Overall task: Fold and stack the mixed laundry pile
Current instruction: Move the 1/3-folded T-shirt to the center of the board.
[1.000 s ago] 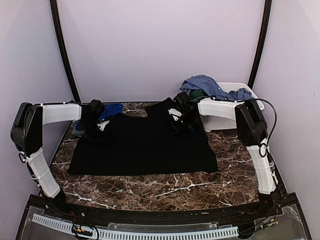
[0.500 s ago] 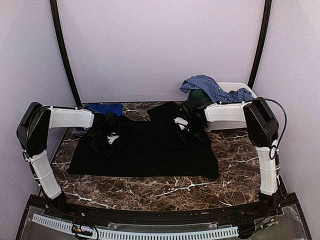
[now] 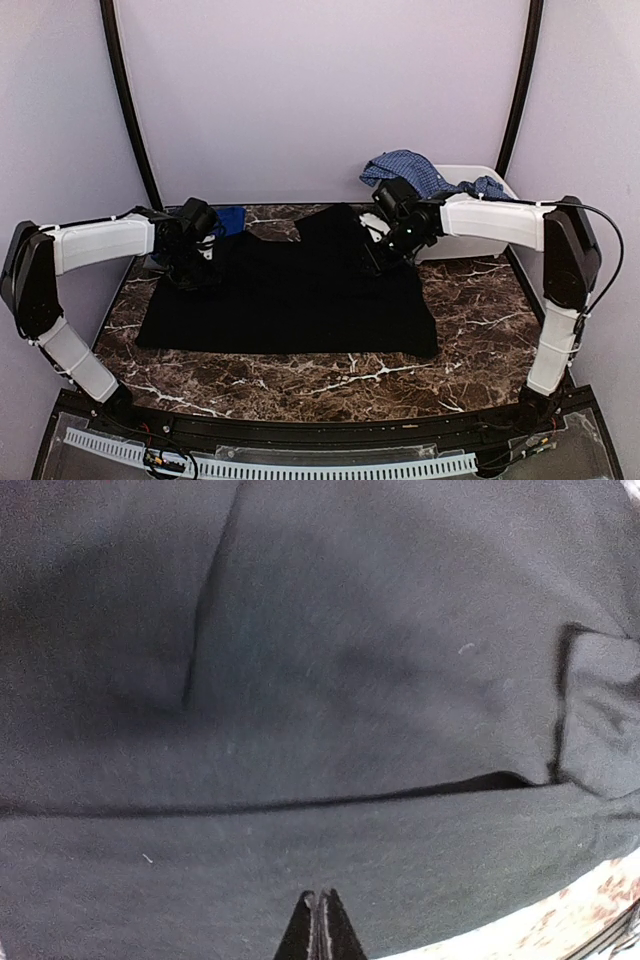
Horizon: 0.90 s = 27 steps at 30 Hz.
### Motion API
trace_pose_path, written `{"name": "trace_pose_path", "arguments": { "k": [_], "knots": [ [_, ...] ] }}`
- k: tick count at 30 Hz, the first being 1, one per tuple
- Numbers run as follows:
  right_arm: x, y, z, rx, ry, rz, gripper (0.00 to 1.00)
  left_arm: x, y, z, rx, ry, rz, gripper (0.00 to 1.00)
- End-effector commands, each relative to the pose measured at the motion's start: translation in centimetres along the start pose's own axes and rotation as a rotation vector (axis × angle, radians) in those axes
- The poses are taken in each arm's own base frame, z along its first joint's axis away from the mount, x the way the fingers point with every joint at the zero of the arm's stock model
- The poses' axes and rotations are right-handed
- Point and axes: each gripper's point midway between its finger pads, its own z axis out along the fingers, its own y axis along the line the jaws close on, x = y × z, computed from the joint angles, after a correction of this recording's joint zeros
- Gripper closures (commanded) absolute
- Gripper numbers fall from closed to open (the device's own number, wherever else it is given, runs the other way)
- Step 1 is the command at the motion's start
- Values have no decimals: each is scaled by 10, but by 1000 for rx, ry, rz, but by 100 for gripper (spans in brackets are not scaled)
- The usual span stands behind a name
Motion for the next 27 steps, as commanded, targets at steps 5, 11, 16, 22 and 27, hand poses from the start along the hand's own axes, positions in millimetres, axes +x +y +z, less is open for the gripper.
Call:
{"name": "trace_pose_path", "arguments": {
  "k": [5,11,16,22,27],
  "knots": [
    [83,38,34,-116,187,17,62,65,17,33,20,113,-274,100],
    [136,34,46,-108,303,70,63,115,34,46,-21,214,-335,100],
    [163,36,43,-101,356,95,63,150,37,50,-27,275,-381,100],
    [192,47,38,-113,409,134,63,177,37,40,-38,292,-397,100],
    [229,66,28,-131,461,178,62,202,38,29,-36,315,-396,100]
  ]
}}
